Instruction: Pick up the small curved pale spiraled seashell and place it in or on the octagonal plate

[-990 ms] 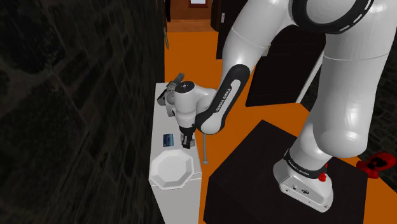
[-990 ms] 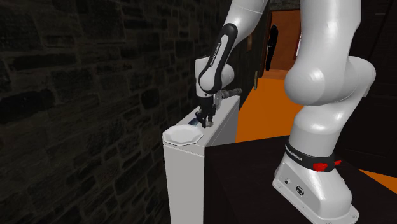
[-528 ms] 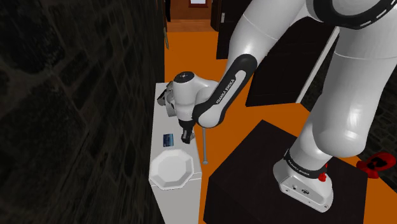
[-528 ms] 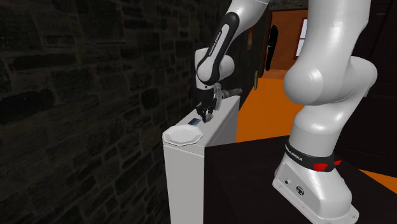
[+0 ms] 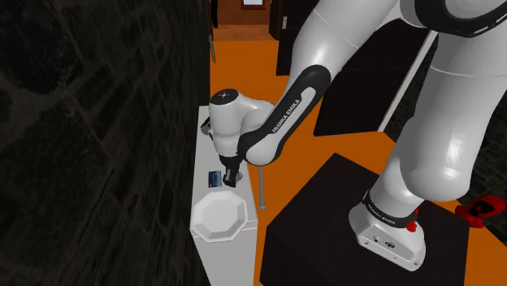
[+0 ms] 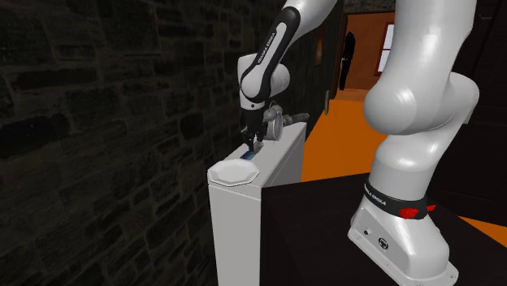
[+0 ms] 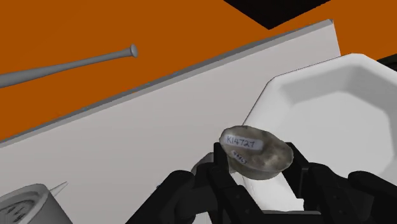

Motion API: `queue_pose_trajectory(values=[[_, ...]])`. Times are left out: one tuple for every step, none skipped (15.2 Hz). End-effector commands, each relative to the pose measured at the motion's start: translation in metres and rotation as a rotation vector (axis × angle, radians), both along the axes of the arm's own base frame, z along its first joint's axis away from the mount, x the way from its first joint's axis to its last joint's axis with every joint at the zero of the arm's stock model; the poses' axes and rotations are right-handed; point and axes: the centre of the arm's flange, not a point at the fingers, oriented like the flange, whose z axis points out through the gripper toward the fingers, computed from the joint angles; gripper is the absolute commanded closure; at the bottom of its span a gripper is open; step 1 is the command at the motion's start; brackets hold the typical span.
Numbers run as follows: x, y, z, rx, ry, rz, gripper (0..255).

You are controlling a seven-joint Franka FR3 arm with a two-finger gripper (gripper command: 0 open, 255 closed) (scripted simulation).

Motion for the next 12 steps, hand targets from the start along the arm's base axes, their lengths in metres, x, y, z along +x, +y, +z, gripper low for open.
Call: queue_pose_trajectory(values=[[-0.007, 0.026, 0.001, 0.0, 0.0, -0.001, 255], [-0.01, 0.039, 0.001, 0.0, 0.0, -0.001, 255], [-0.012, 0.052, 0.001, 0.0, 0.0, -0.001, 255], [-0.015, 0.065, 0.001, 0.0, 0.0, -0.001, 255], [-0.017, 0.078, 0.002, 0.0, 0.0, -0.001, 255], [-0.021, 0.1, 0.002, 0.0, 0.0, -0.001, 255], [-0.021, 0.1, -0.003, 0.0, 0.0, -0.001, 255], [-0.021, 0.1, -0.009, 0.0, 0.0, -0.001, 255], [-0.021, 0.1, -0.014, 0.0, 0.0, -0.001, 255], [-0.021, 0.1, -0.019, 0.0, 0.0, -0.001, 255], [-0.021, 0.1, -0.025, 0.0, 0.0, -0.001, 255], [-0.021, 0.1, -0.03, 0.0, 0.0, -0.001, 255]])
